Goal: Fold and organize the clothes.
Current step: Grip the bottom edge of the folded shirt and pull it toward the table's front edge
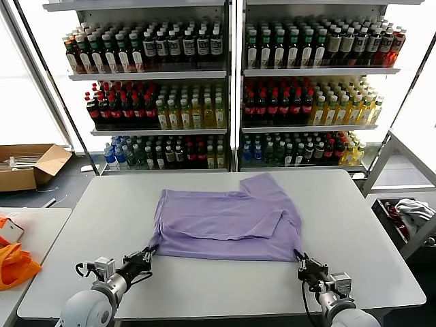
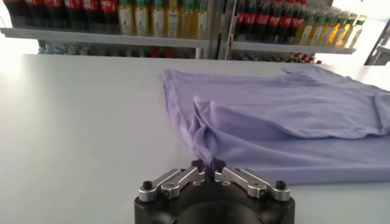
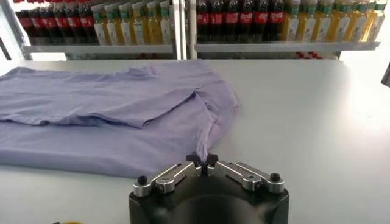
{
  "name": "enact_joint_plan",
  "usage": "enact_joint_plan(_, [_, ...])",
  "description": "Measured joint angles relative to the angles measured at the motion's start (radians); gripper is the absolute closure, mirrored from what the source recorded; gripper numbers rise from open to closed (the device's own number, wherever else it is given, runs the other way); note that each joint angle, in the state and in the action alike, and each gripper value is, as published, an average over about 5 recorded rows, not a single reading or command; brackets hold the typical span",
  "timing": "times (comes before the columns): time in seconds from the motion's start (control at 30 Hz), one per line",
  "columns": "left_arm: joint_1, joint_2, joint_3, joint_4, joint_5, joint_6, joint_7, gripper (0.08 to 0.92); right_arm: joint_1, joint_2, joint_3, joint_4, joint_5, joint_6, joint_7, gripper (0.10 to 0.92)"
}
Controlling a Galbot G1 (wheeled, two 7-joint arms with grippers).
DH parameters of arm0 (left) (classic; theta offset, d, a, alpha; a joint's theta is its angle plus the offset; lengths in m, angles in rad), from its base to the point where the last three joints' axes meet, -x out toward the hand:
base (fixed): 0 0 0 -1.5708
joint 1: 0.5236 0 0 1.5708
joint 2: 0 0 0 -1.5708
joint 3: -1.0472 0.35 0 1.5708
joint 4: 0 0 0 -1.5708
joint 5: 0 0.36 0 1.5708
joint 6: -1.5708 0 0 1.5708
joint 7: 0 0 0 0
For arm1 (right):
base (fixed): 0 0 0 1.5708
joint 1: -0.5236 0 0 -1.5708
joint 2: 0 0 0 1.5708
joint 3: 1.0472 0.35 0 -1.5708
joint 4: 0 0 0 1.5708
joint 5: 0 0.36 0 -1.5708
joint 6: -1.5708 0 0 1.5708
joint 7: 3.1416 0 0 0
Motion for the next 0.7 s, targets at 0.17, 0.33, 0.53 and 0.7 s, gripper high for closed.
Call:
enact_joint_plan(0.17, [0.071, -0.014, -0.035, -0.06, -0.006, 0.004, -0.019, 0.913, -0.045, -0.013, 0.023, 0.044, -0.004, 0.003, -0.004, 0.895])
enact_joint_plan(0.33, [0.158, -0.036, -0.086, -0.134, -0.008, 0.011, -0.031, 0.913, -0.11, -0.016, 0.053, 0.096, -0.016, 0.009, -0.011, 0.895])
enact_joint_plan(0.53, [0.274, -0.069, -0.151, -0.223, 0.0, 0.02, -0.039, 0.913, -0.217, -0.005, 0.091, 0.165, -0.042, 0.017, -0.016, 0.895])
enact_joint_plan(0.7, [0.363, -0.085, -0.191, -0.284, 0.001, 0.04, -0.04, 0.913, -0.311, 0.006, 0.112, 0.222, -0.077, 0.026, -0.022, 0.894])
